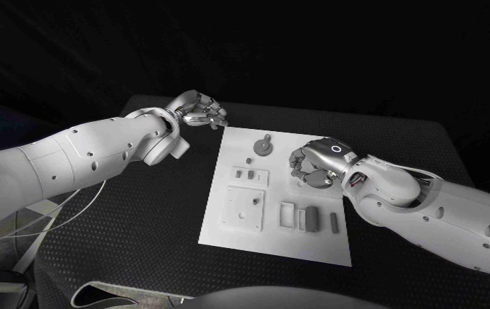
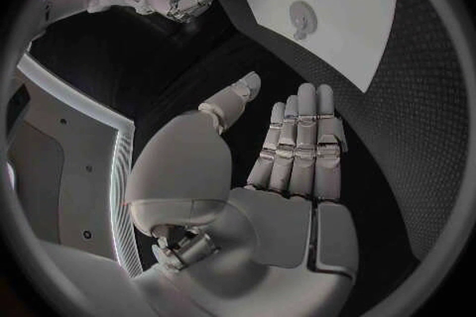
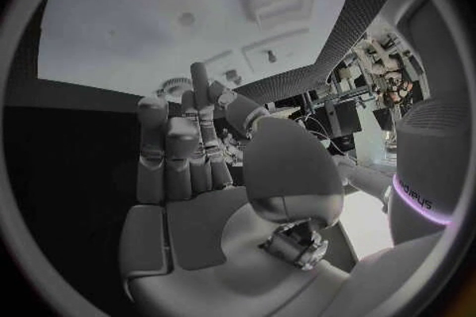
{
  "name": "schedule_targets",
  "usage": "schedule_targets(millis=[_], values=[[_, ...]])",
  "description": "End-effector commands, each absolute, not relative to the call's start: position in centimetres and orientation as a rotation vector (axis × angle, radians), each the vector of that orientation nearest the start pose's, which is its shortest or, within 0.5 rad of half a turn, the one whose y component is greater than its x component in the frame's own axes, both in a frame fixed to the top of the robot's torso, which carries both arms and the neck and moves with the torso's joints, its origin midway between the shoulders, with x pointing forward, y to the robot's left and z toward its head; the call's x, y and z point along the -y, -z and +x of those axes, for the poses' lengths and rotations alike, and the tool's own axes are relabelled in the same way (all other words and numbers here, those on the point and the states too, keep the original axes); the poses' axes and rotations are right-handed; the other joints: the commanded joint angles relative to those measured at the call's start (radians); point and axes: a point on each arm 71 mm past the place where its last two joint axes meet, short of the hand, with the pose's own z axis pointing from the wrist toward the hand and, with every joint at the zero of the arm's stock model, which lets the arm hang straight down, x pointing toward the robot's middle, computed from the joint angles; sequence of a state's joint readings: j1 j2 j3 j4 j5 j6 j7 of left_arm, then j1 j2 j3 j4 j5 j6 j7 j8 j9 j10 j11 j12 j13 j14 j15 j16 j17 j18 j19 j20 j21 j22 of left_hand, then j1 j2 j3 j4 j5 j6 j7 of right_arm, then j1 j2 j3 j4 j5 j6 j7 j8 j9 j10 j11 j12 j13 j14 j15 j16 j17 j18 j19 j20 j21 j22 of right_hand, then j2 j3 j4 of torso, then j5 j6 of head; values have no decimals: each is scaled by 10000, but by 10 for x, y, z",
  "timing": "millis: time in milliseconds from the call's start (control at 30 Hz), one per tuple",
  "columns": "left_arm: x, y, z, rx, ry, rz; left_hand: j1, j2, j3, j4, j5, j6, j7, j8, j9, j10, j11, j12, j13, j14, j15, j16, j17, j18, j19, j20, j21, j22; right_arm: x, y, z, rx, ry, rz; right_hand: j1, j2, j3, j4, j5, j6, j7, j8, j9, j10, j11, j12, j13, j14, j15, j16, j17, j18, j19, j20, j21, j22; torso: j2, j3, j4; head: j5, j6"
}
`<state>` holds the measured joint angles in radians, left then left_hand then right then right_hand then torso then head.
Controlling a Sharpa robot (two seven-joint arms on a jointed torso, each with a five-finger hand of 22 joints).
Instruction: Assemble the parts on the task board
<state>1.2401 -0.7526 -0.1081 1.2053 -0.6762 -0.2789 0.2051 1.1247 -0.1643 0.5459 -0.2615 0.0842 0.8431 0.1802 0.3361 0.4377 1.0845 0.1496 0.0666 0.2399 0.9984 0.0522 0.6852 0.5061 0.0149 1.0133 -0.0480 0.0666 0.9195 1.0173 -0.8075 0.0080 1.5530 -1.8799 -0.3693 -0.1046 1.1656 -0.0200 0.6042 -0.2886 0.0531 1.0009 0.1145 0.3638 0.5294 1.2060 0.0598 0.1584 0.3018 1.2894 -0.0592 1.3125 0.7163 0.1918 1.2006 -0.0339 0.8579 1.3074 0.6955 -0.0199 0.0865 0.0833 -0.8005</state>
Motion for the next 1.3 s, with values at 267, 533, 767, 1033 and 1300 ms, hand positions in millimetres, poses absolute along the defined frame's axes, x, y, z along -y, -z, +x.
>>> schedule_targets(millis=[267, 533, 767, 1033, 1300], values=[[-251, 201, 539, -16625, 10148, -5004, 25, 80, -36, 8, 67, 21, 8, 61, -13, -35, 32, 32, -13, 39, 8, -72, 25, -87, 12, 24, 27, -18, 137, 230, 432, -15237, -7629, -4438, 72, 4, 49, -33, 58, 85, 8, 26, 24, 1216, -277, 40, 36, -101, -201, 70, 26, 700, 26, -49, 76, 183, 10, 1, -20, 115, 20], [-246, 201, 540, -16661, 10238, -4996, 31, 85, -34, 8, 75, 20, 8, 60, -15, -33, 31, 34, -16, 41, 8, -82, 38, -86, 13, 23, 27, -22, 93, 237, 419, -15193, -8453, -5315, 86, 16, 62, -39, 58, 72, 12, 12, 26, 1204, -276, 23, 37, -106, -201, 73, 33, 700, 24, -63, 75, 179, -1, -1, 15, 85, 18], [-242, 201, 541, -16651, 10325, -5002, 29, 83, -36, 8, 76, 20, 8, 60, -15, -33, 31, 34, -17, 41, 8, -85, 41, -87, 12, 23, 27, -23, 63, 257, 402, -15652, -9193, -5697, 86, 21, 63, -37, 58, 69, 14, 9, 27, 1203, -276, 20, 38, -107, -201, 73, 34, 700, 23, -65, 74, 177, 3, -17, 14, 116, -1], [-238, 201, 540, -16709, 10383, -4981, 30, 93, -36, 11, 81, 18, 9, 59, -17, -31, 31, 36, -20, 43, 8, -93, 53, -87, 14, 24, 27, -27, 48, 271, 392, -16101, -9507, -6042, 85, 47, 66, -42, 57, 54, 20, -4, 28, 1198, -275, 10, 41, -110, -201, 77, 40, 700, 26, -73, 77, 176, 3, -25, 14, 205, -89], [-239, 202, 542, -16783, 10314, -5111, -55, 97, -100, 50, -13, 6, 16, 54, -25, -38, 37, 34, -36, 46, 13, -132, 101, -91, 10, 28, 25, -42, 48, 286, 390, -16589, -9367, -6370, 86, 55, 66, -44, 57, 50, 20, -7, 29, 1196, -275, 7, 42, -112, -201, 78, 42, 700, 26, -74, 79, 176, 5, -15, -1, 272, -193]])
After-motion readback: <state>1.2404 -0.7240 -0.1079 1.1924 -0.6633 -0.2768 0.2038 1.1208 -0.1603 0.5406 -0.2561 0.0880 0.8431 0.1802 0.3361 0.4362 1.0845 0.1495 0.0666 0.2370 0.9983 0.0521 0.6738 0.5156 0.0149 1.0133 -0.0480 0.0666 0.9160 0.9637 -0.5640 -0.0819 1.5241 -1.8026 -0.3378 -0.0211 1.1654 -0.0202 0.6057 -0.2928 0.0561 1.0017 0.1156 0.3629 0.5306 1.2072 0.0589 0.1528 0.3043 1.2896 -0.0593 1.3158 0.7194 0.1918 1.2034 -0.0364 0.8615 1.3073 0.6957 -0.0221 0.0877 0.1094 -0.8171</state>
